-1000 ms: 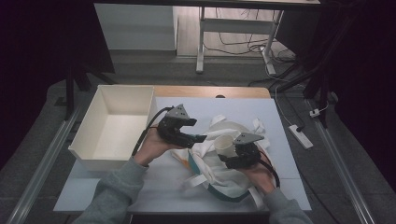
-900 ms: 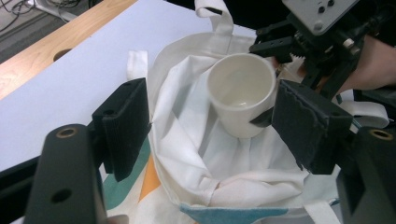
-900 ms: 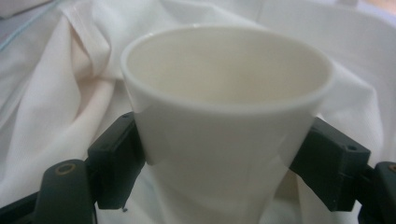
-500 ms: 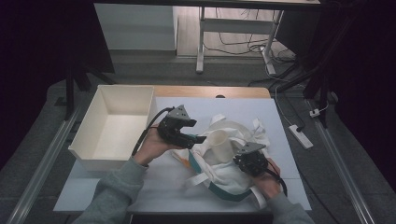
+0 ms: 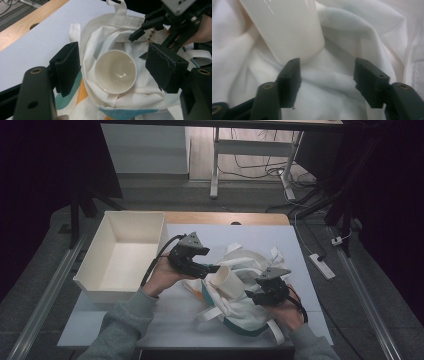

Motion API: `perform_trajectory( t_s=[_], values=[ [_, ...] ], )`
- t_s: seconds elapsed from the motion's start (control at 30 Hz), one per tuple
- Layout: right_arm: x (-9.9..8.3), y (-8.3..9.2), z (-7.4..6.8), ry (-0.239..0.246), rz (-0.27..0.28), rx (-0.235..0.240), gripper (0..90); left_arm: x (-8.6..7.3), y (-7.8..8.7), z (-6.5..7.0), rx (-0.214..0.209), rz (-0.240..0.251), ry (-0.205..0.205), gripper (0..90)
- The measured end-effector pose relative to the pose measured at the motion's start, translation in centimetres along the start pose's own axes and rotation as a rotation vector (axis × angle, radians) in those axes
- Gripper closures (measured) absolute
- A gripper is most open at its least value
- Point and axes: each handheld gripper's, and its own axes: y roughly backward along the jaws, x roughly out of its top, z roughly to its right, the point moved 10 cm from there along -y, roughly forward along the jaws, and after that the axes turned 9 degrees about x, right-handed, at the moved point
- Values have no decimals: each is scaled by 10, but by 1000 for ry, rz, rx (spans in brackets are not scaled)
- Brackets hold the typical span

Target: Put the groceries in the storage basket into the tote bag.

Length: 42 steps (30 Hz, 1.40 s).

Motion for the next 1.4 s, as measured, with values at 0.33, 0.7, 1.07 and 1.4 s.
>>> perform_trajectory(
  t_s=[0.33, 0.7, 1.07, 1.4],
  values=[
    [26, 7, -20, 19, 93, 67, 251, -3, -2, -3, 14, -18, 12, 277],
    [48, -32, -28, 55, 35, 43, 131, -5, -4, -4, 12, -24, 11, 279],
    [51, -55, -25, 65, 46, 37, 223, -7, -9, -3, 10, -40, 6, 279],
    [27, -30, -3, 18, 50, -18, 227, -8, -5, -5, 16, -36, 6, 279]
  ],
)
